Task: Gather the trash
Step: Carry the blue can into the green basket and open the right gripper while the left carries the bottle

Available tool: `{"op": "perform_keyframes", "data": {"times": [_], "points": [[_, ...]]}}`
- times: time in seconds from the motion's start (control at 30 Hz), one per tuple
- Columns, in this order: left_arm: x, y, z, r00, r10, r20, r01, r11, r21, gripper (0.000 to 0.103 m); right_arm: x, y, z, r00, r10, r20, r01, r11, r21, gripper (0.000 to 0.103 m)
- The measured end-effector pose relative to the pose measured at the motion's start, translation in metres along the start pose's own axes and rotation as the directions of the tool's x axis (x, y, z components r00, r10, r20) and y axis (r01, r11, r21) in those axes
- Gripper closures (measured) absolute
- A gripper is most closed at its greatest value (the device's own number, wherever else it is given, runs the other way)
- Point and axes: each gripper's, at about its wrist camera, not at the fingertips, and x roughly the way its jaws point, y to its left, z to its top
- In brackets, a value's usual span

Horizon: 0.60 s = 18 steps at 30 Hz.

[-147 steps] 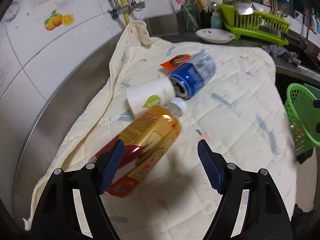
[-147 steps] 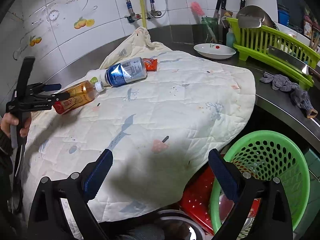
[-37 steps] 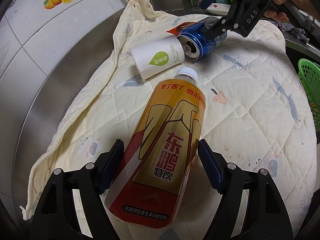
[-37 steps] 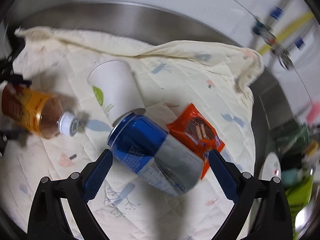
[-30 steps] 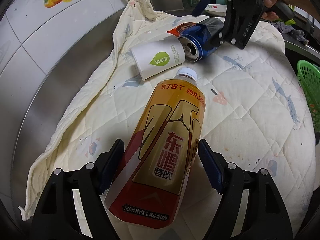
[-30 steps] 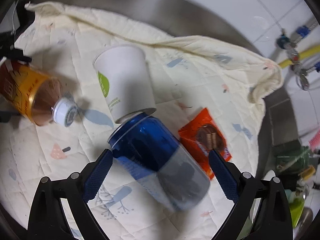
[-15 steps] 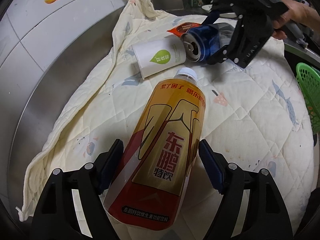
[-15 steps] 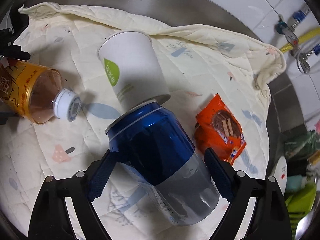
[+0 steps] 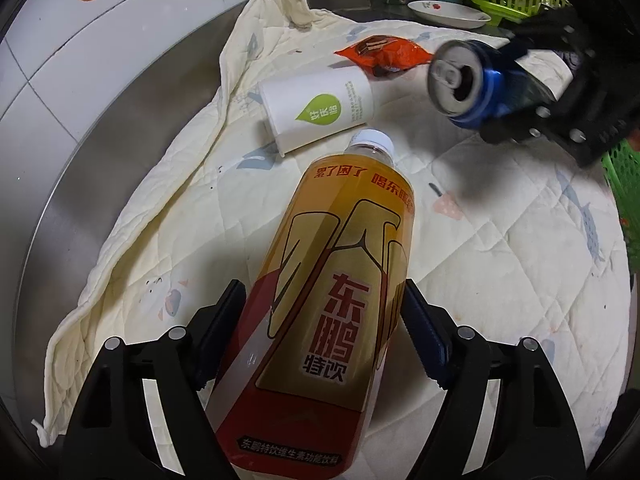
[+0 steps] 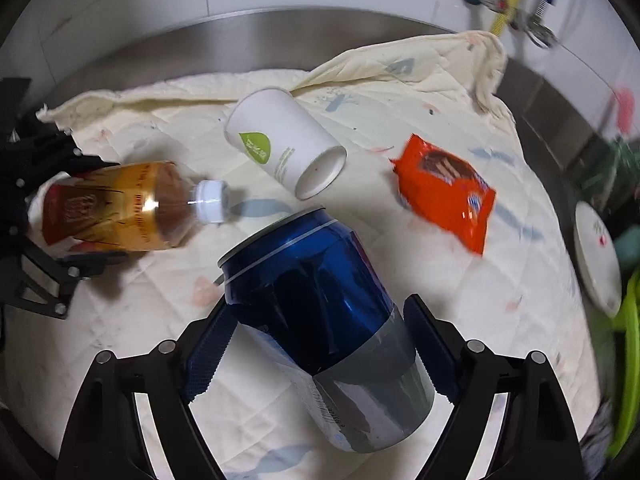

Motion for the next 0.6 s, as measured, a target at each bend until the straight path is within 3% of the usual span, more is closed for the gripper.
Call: {"op": "perform_keyframes", "data": {"times": [0.27,0.47,0.6], "points": [[-0.014,-0.022,0.002,0.995,-0.089,0.053,0.09,0.996,-0.021,0.028,-0.031,-0.011,-0.041,0.994,0.055,0.096,-0.073,0.979,0.191,0.022],[-0.023,-0.046,0.005,0.982,-0.162,0.093,0.165,0.986,-0.022,0.029,-0.063,-0.027,-0.082,0.986,0.017,0.166,-0.071,0.944,0.321,0.022],[-0.032,-0.064,0.011,0.967,-0.223,0.125,0.225,0.974,-0.003,0.029,-0.099,-0.048,-0.123,0.978,-0.052,0.204,-0.039,0.907,0.42,0.022]]}}
